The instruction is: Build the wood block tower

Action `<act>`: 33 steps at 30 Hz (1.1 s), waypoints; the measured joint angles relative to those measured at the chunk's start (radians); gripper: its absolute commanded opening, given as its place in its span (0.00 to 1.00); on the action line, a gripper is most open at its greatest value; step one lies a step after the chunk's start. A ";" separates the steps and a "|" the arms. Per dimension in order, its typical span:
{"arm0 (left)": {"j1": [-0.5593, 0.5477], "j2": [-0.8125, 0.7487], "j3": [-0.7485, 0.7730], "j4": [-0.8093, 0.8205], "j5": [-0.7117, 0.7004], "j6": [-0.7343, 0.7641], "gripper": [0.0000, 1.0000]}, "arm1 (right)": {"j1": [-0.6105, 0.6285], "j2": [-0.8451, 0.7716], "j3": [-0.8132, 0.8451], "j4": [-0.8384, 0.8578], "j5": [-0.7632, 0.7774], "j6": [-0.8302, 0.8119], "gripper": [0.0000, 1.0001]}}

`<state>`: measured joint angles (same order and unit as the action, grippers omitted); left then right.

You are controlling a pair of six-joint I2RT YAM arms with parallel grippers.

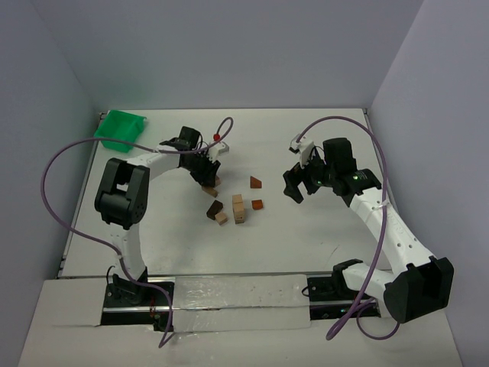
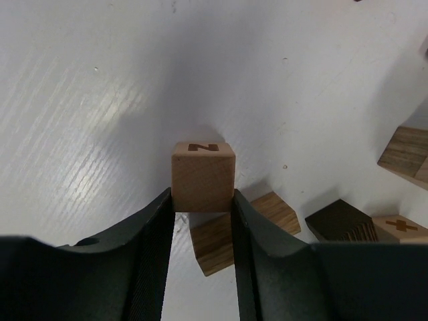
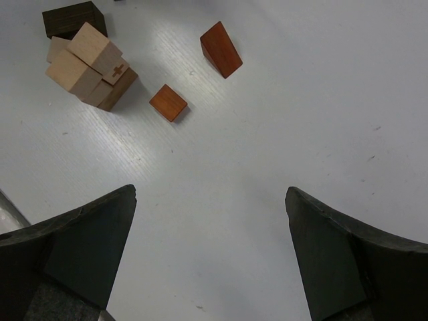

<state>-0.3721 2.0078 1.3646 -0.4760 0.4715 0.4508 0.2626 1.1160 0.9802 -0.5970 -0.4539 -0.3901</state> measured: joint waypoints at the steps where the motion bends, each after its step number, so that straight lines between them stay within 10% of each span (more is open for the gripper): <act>1: 0.000 -0.009 -0.009 0.004 -0.001 -0.002 0.36 | 0.000 0.000 0.000 0.000 -0.001 0.000 1.00; 10: 0.000 -0.058 -0.043 0.013 -0.004 -0.005 0.11 | 0.000 -0.011 -0.009 0.005 -0.004 0.001 1.00; 33: -0.077 -0.758 -0.598 0.016 0.106 0.020 0.00 | -0.002 -0.056 -0.057 0.021 -0.007 0.008 1.00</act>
<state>-0.4493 1.2494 0.7665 -0.4600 0.5774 0.4710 0.2611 1.0604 0.9234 -0.5759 -0.4611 -0.3824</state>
